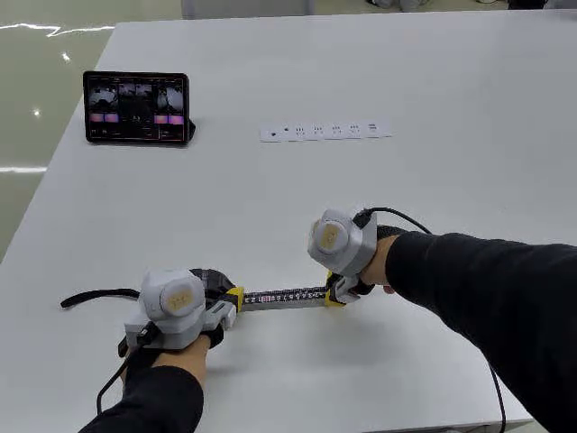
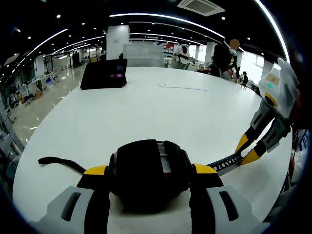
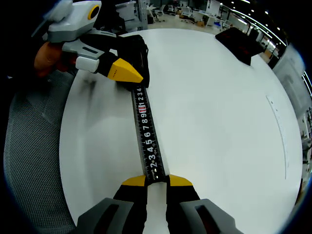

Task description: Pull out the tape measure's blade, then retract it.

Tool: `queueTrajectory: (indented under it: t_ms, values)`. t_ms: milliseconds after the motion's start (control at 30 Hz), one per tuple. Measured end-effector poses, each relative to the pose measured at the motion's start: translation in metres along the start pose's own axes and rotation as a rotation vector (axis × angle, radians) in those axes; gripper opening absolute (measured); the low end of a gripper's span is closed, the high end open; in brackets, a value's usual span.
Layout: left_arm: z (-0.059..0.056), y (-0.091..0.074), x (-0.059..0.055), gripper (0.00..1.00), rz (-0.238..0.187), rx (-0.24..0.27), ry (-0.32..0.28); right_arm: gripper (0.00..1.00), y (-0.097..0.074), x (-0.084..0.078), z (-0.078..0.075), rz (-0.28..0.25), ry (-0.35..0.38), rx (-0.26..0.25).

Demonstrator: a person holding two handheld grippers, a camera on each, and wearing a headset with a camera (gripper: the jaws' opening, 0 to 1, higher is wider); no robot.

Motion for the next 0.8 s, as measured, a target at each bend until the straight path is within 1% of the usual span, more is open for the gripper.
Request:
queueTrajectory:
  t_ms: [367,800]
  values:
    - [-0.0008,-0.0003,-0.0002,0.63,0.002,0.001,-0.002,0.1,0.0008,0.0026,0.0007,-0.001,0.014,0.004]
    - [-0.0009,-0.0003,0.0,0.63,0.002,-0.001,-0.002,0.1,0.0023,0.0069,0.0026,0.003,0.007,0.003]
Point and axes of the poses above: the centre of the closed fingertips' face, and the gripper's own axes: y roughly forward along the fingers, z roughly to its left, x roughly out of its top, the point moved 7 cm from there along -y, roughly backward along the fingers, and after that the axes turned 14 degrees about y, right-handed, at the moved point
